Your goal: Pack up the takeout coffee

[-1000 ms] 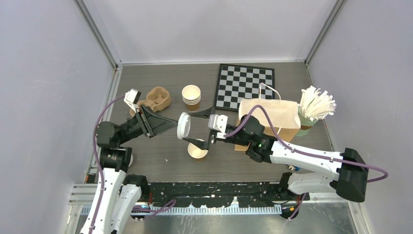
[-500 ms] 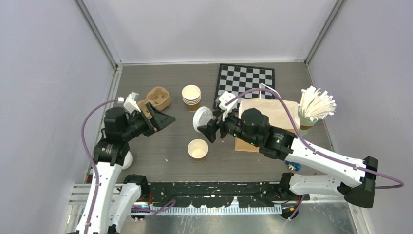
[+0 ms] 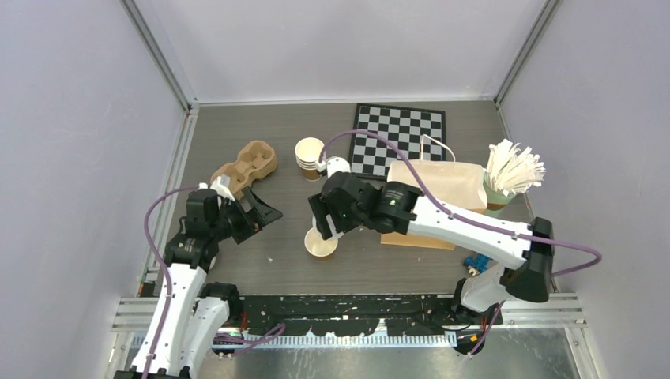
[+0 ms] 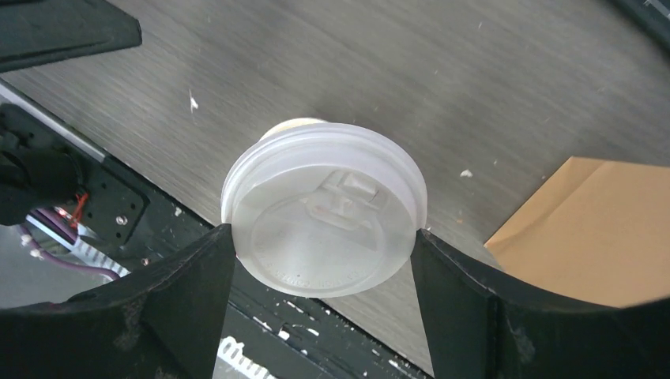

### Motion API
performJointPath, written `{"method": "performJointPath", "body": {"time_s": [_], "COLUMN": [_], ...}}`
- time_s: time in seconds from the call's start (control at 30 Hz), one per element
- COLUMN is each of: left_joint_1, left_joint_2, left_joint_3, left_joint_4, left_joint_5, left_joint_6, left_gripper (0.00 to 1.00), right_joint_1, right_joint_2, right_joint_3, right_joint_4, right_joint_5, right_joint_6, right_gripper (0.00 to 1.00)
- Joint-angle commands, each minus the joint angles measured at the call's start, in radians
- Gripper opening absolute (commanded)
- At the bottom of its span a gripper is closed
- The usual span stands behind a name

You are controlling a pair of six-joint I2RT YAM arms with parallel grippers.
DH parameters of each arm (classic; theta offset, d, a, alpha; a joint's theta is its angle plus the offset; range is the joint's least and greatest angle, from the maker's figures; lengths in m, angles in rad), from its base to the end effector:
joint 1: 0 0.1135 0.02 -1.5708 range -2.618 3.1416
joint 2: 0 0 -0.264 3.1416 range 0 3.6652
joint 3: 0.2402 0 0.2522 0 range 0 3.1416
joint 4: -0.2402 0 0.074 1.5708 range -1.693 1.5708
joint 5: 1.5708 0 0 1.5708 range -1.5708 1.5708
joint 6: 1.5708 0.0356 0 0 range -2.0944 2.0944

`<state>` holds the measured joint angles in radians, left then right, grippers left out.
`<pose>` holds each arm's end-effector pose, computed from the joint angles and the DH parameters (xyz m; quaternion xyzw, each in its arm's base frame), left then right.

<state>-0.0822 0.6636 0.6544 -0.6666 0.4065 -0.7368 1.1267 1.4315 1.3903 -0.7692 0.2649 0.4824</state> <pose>0.1391 -0.0256 0.2671 -0.2012 0.8642 -0.3357 0.3163 0.1396 0.2716 0.3463 -0.2449 0.8886 0.1800 0.3434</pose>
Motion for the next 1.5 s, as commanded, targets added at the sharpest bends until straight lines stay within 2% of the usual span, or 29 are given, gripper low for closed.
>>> {"method": "performJointPath", "body": {"time_s": [0.0,0.23,0.33,0.77,1.27,1.47], "left_joint_1": [0.043,0.184,0.216,0.219,0.219,0.219], "left_joint_2": [-0.023,0.005,0.021,0.037,0.053,0.057], "left_joint_3": [-0.076,-0.218,-0.236,-0.234,-0.245,-0.258], "left_joint_4": [0.102,0.277,0.302,0.3,0.301,0.324], "left_joint_5": [0.1,0.332,0.373,0.398,0.403,0.408], "left_joint_6": [-0.074,-0.183,-0.183,-0.153,-0.144,-0.159], "left_gripper": [0.88,0.81,0.8,0.79,0.78,0.77], "right_joint_1": [0.034,0.042,0.044,0.045,0.045,0.044], "right_joint_2": [0.081,0.206,0.246,0.374,0.43,0.445], "right_joint_3": [0.112,0.199,0.22,0.305,0.321,0.326], "right_joint_4": [-0.117,-0.154,-0.171,-0.249,-0.264,-0.254], "right_joint_5": [0.024,-0.016,-0.022,-0.043,-0.074,-0.095], "right_joint_6": [0.075,0.085,0.082,0.058,0.05,0.051], "right_gripper": [0.71,0.71,0.71,0.71,0.72,0.77]}}
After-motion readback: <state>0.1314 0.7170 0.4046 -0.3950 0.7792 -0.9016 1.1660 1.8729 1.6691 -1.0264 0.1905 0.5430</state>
